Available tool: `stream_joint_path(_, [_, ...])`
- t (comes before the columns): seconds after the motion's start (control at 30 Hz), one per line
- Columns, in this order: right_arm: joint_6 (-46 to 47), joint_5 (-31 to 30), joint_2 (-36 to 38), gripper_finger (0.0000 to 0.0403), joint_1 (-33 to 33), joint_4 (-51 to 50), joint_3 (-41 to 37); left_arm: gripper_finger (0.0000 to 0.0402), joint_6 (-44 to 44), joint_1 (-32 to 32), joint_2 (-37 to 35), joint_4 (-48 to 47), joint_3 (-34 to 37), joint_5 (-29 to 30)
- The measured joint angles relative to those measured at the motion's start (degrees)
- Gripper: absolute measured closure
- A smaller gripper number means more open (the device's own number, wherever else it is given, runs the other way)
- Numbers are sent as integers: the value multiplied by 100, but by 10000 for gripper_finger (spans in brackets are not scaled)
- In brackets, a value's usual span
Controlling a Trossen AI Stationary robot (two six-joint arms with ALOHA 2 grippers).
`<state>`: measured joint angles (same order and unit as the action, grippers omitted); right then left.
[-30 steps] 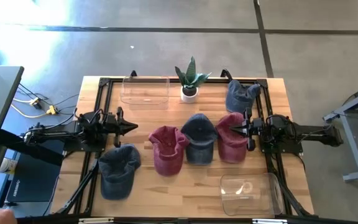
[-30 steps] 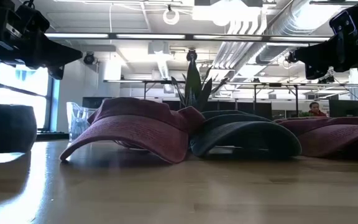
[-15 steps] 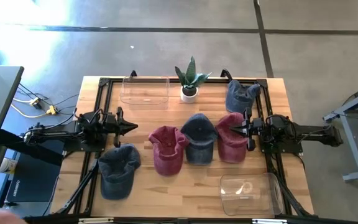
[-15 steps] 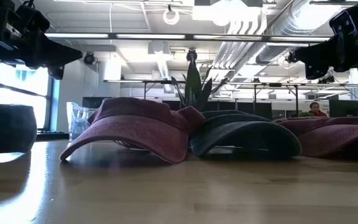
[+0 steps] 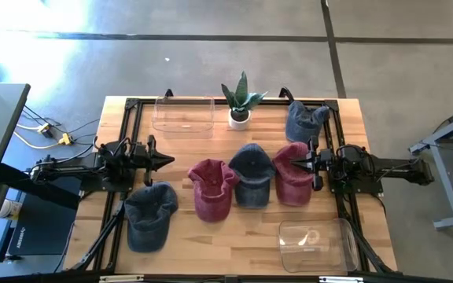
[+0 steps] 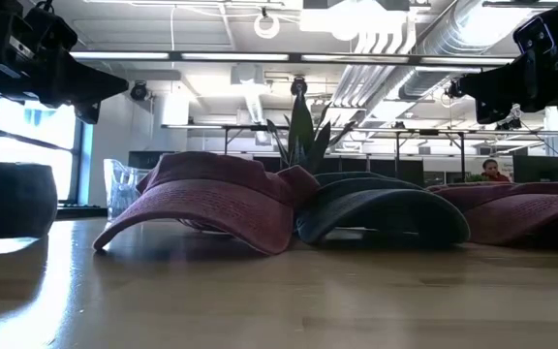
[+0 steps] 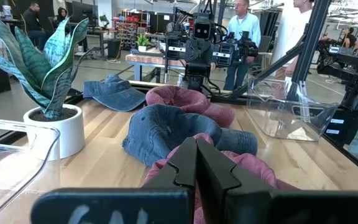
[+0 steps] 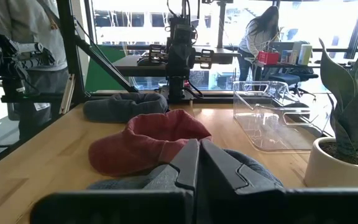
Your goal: Pick & Place hat
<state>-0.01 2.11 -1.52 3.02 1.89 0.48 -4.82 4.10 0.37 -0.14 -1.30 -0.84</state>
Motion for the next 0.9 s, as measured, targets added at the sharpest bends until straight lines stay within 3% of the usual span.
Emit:
stream_joint_path(0.1, [-2,-2,0,391,1,0,1,401,12,1,-1,2,0,8])
stream_joint_path(0.23, [-2,-1,-2,391,-1,0,1,401,694,2,1,93,0,308])
stream_joint_path(0.43, [-2,-1,-2,391,0,0,0,401,321,0,9,693,0,282])
stream_joint_path(0.53, [-1,-2,-2,391,1,0,-1,401,-603,1,60,1476,0,612])
stream_joint_path(0.77, [-1,-2,-2,391,0,0,1,401,-3747,2,60,3387,0,1494])
stream_joint_path(0.9, [-2,-1,-2,391,1,0,1,401,-4205,0,65,3655,-81,2054])
